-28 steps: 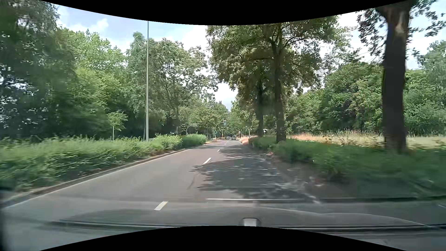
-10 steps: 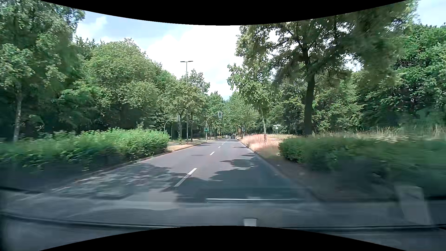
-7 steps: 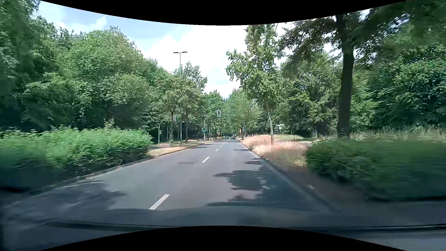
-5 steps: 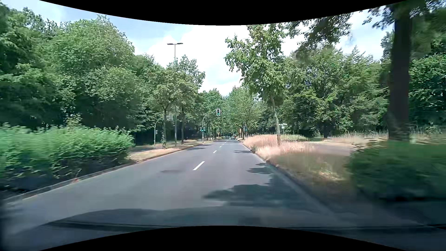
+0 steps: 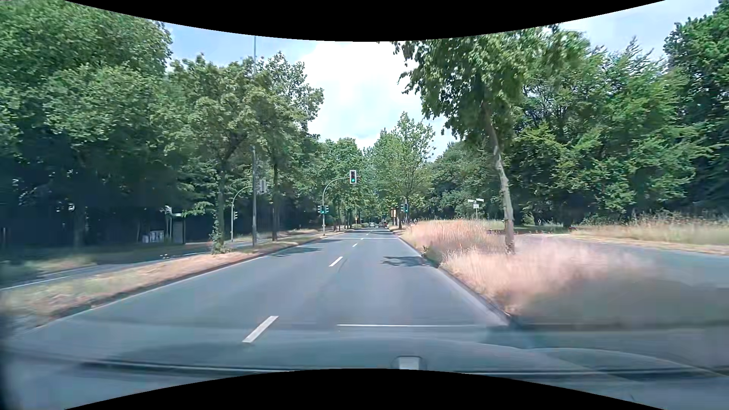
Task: Follow the waypoints while adhering to traffic rules and regulations
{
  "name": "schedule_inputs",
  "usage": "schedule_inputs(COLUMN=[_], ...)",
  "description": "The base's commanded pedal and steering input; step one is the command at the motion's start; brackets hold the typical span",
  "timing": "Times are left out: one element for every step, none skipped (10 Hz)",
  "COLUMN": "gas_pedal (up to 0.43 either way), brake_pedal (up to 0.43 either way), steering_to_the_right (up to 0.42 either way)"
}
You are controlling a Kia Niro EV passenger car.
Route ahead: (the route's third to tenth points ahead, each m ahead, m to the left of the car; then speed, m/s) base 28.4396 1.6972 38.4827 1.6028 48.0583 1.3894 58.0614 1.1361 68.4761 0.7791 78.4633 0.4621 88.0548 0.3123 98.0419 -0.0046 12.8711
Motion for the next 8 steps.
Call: schedule_inputs(gas_pedal=[0.177, 0.177, 0.177, 0.189, 0.189, 0.189, 0.189, 0.189], brake_pedal=[0.018, 0.018, 0.018, 0.018, 0.018, 0.018, 0.018, 0.018], steering_to_the_right=[-0.004, -0.003, -0.003, -0.002, -0.003, -0.002, -0.002, -0.002])
